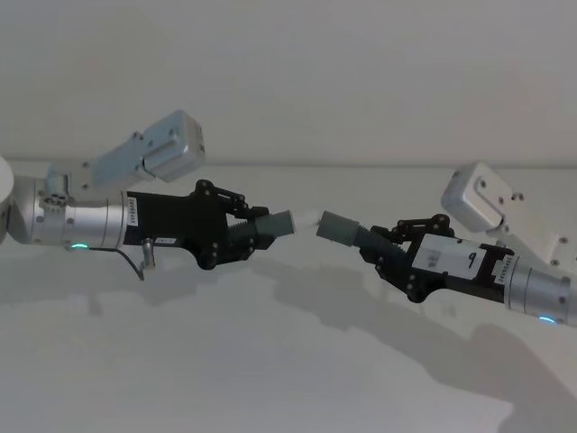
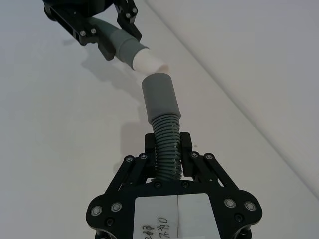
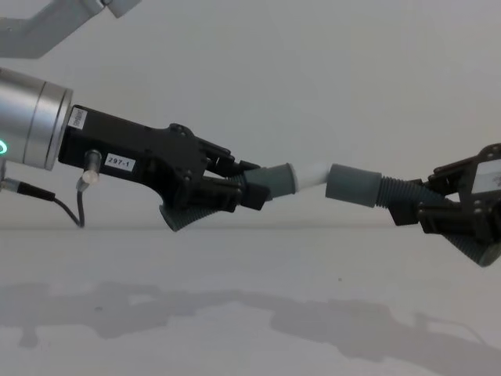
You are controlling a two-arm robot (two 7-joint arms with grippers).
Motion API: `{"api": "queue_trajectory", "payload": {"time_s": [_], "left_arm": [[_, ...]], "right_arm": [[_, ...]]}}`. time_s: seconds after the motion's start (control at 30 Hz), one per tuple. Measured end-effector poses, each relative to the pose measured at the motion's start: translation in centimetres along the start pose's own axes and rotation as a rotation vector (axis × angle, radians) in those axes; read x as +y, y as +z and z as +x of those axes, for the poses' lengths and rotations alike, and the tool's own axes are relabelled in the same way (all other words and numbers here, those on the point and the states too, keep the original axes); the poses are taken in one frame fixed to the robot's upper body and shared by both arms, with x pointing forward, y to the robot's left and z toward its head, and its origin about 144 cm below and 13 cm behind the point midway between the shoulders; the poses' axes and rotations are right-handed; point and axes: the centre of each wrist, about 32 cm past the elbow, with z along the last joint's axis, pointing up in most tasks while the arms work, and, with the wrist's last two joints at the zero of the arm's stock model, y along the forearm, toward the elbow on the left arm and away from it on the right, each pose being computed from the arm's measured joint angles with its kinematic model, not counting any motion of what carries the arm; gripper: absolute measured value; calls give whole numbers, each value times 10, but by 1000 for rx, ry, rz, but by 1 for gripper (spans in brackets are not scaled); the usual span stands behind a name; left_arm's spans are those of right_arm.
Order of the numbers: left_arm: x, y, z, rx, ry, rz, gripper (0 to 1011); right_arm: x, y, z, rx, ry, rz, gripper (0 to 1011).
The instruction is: Use both hands to pick up one end of the pipe from the table, align the ends, and insert them.
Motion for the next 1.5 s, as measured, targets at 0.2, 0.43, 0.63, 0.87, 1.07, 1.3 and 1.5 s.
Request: {"api": "queue_trajectory", "payload": {"time_s": [0.2,0.43,0.63,0.87,1.07,1.3,1.5], "left_arm": [[-2,-1,-2,5,-8,-1,348],[-5,-1,-3,11,-18,-2,348],[-8,-2,-4,15,-29,-5,351],[-10,-2,-5,18,-38,-14,348],[-10,-2,-5,19,-43,-20,348],[-11,-1,-5,19,-46,-26,351],[-11,-1,-5,18,-48,-29,348]], "right_arm": [[-1,4,0,-5,1,9,276],[-4,9,-1,-22,7,25,276],[-6,15,-2,-40,21,43,276],[-7,19,-3,-58,37,57,275],[-8,21,-4,-63,49,59,275],[-8,22,-4,-63,53,59,275],[-8,22,-4,-63,50,58,276]]}}
